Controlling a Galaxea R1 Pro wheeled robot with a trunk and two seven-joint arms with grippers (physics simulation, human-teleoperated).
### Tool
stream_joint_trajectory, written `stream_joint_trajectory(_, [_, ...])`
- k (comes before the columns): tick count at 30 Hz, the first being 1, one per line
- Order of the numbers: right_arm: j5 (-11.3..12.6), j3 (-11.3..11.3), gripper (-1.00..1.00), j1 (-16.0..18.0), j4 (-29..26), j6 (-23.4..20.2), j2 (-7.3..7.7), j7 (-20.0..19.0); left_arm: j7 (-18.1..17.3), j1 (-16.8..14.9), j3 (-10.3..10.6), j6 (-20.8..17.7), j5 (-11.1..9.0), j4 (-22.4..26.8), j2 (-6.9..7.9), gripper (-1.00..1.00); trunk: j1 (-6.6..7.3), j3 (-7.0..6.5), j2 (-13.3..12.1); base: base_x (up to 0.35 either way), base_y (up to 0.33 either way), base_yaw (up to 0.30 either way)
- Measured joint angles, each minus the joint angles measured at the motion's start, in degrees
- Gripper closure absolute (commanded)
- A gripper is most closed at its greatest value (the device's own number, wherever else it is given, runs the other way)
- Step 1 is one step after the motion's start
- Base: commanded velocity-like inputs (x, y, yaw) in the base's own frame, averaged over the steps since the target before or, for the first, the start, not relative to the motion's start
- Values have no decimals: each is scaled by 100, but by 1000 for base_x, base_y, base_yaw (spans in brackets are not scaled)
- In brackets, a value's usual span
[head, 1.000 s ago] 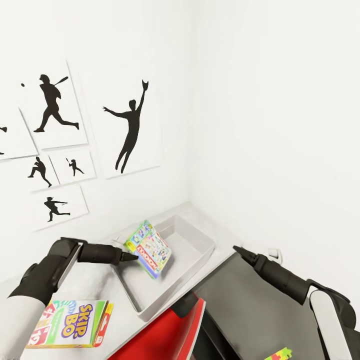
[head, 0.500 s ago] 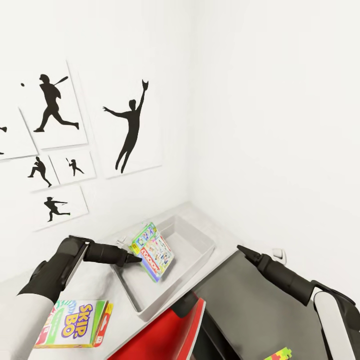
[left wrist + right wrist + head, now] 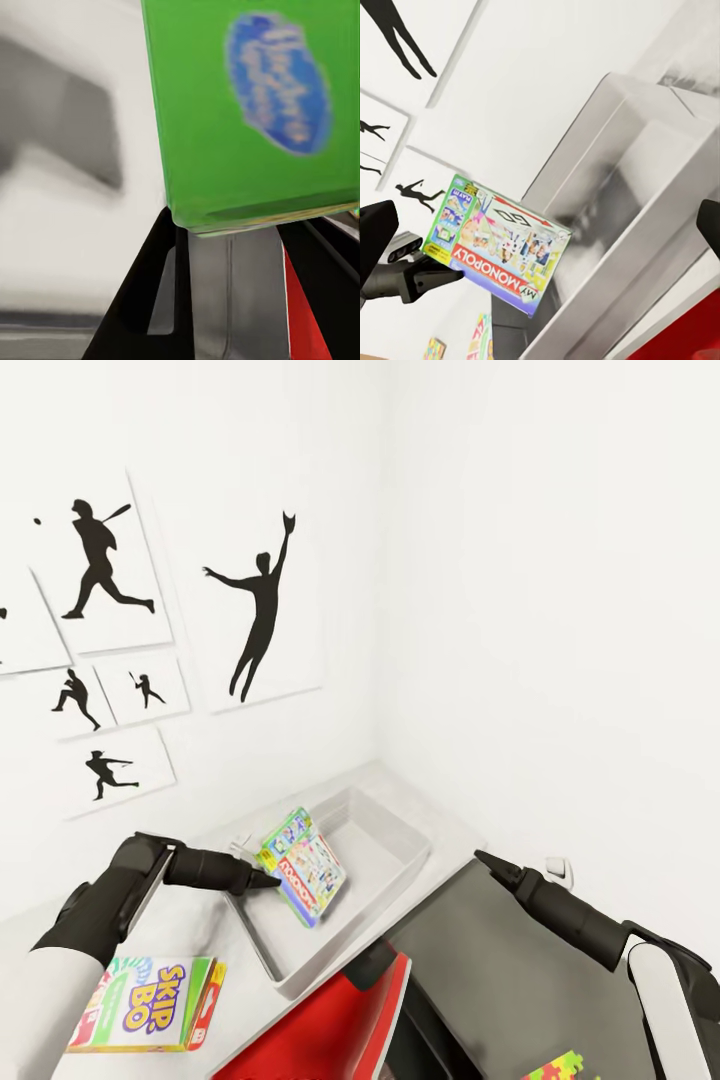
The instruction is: Put all the toys in the child's room - the three board games (two on the bed and one on the table), the two jigsaw puzzles on the table, and the tennis ball on the table - inside the toy box on the table in the child's room.
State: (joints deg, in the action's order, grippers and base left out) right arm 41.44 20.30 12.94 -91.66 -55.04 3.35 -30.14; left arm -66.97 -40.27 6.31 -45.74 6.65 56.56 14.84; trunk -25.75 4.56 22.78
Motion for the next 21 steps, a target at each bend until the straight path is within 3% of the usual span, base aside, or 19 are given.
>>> stream_joint_trajectory(7, [0,0,-100,0,0,-3,0,-1,-413,1,8,30,3,-18,1,100,0,49,0,0,0,0])
stream_joint_trajectory(21, [0,0,-100,0,0,-1,0,4,-467,4,17,44,13,-19,9,100,0,147,0,0,0,0])
